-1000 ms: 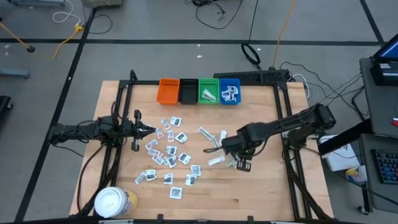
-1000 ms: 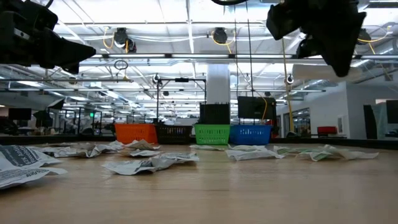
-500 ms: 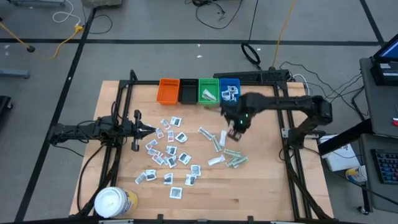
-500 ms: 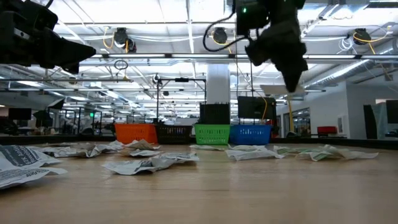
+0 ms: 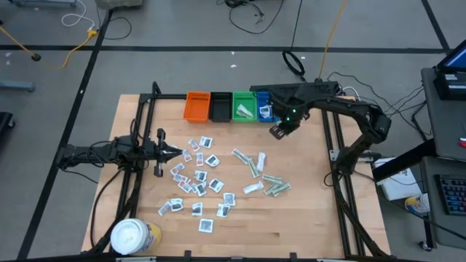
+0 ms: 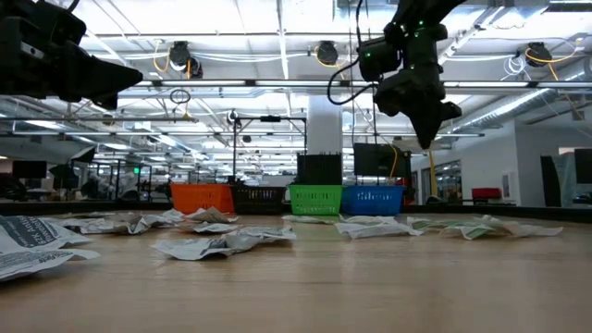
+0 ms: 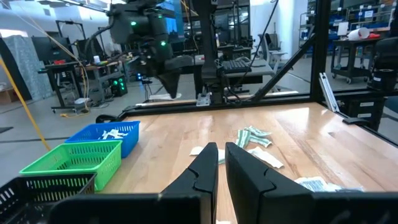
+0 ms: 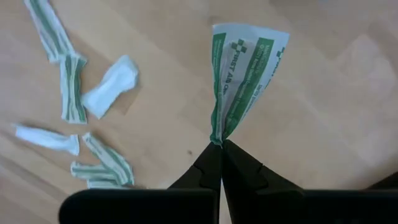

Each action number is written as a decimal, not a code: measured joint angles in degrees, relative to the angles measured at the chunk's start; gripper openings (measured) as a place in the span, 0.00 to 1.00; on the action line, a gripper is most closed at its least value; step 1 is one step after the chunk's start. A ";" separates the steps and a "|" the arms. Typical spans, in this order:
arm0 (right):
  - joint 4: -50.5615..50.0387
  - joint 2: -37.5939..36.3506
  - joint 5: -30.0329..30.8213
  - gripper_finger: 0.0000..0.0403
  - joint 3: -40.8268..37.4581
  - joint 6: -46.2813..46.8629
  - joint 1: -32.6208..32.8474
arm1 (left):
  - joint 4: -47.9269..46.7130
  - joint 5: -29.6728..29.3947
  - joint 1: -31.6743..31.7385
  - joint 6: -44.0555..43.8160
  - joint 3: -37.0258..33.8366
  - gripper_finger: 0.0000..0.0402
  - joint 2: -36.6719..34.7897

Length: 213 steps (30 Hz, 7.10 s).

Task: Pick & Place First Aid Supplies
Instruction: Put the green bandage into the green bin

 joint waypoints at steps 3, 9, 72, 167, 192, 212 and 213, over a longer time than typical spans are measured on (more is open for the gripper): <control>-1.22 4.15 -0.11 0.00 4.08 -0.32 -1.40 | 0.01 0.00 0.00 0.01 0.02 0.09 -0.01; -3.87 15.67 -0.38 0.00 18.75 -1.80 -3.41 | 0.01 0.00 0.00 0.01 0.00 0.09 0.01; -16.49 34.87 -2.94 0.39 51.71 -17.08 -0.15 | -0.01 0.00 0.00 -0.01 0.02 0.09 -0.01; -0.47 9.85 4.14 0.01 9.23 3.51 29.36 | 0.01 0.00 0.00 -0.01 0.00 0.09 -0.01; 6.16 10.71 4.45 0.00 9.25 3.14 2.27 | 0.01 0.00 0.00 -0.01 0.00 0.09 -0.01; -2.12 34.06 4.08 0.00 45.79 1.12 -4.50 | -0.01 0.00 0.00 -0.01 0.00 0.09 0.00; -2.71 34.99 4.06 0.00 47.50 0.96 -4.76 | -0.01 0.00 0.00 0.00 0.00 0.09 0.00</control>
